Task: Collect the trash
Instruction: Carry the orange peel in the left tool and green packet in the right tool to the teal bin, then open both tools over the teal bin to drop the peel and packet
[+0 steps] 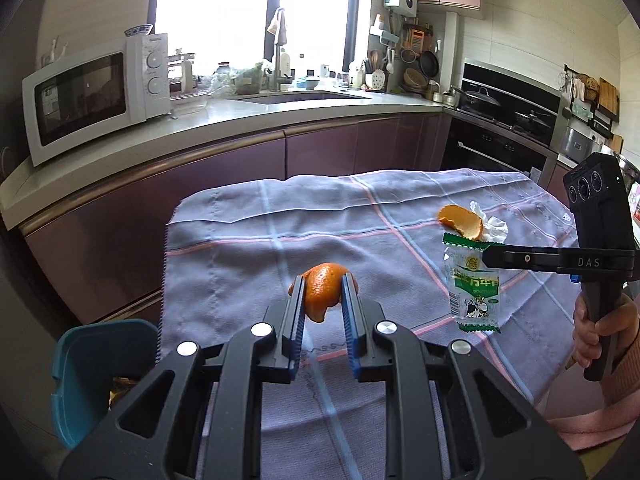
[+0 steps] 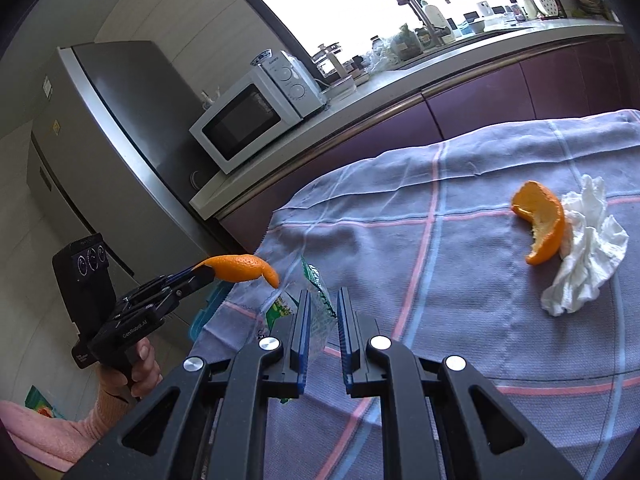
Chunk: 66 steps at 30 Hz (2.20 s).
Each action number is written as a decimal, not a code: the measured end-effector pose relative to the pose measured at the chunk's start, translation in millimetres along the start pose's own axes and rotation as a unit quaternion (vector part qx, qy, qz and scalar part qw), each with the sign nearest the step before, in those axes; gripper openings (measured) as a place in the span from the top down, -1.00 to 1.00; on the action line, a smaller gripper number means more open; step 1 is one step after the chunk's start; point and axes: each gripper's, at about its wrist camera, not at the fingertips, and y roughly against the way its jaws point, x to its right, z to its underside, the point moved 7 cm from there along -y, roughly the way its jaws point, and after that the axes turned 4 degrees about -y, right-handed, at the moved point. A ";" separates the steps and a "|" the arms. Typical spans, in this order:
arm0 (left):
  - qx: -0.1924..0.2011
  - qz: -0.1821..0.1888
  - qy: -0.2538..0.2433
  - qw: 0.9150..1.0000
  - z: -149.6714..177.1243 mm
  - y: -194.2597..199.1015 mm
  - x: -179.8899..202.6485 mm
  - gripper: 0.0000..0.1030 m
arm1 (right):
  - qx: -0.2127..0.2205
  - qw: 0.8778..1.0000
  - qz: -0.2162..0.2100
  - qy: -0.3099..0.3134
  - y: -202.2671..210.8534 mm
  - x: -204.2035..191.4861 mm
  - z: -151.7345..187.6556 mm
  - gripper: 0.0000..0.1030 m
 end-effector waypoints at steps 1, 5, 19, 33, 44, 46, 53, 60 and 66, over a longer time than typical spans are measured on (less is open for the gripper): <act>0.001 -0.005 0.004 1.000 2.0 3.5 -5.3 0.65 | -0.004 1.000 -0.003 0.005 -4.9 -5.0 -0.5 0.77; 0.006 -0.028 0.020 0.999 8.1 19.6 -27.8 0.65 | -0.019 0.999 -0.020 0.021 -24.0 -26.3 -0.7 0.77; 0.030 -0.106 0.064 0.992 20.7 73.8 -105.7 0.66 | -0.066 0.993 -0.073 0.065 -82.9 -93.0 -5.1 0.77; 0.005 -0.158 0.113 0.981 58.1 83.4 -170.8 0.66 | -0.114 0.983 -0.101 0.101 -145.4 -155.7 -4.2 0.77; -0.021 -0.176 0.143 0.974 87.4 70.3 -205.8 0.66 | -0.146 0.977 -0.092 0.125 -196.1 -184.1 4.5 0.77; -0.025 -0.177 0.148 0.973 92.1 67.3 -209.5 0.66 | -0.151 0.976 -0.086 0.129 -204.6 -186.3 6.4 0.77; -0.043 -0.178 0.158 0.970 106.5 52.3 -217.5 0.66 | -0.170 0.974 -0.065 0.132 -235.7 -189.5 16.6 0.77; -0.063 -0.179 0.168 0.967 120.0 34.1 -225.2 0.65 | -0.192 0.972 -0.044 0.131 -259.8 -187.9 26.4 0.77; -0.079 -0.175 0.172 0.966 129.6 20.4 -228.1 0.65 | -0.204 0.969 -0.030 0.135 -271.8 -186.3 32.6 0.73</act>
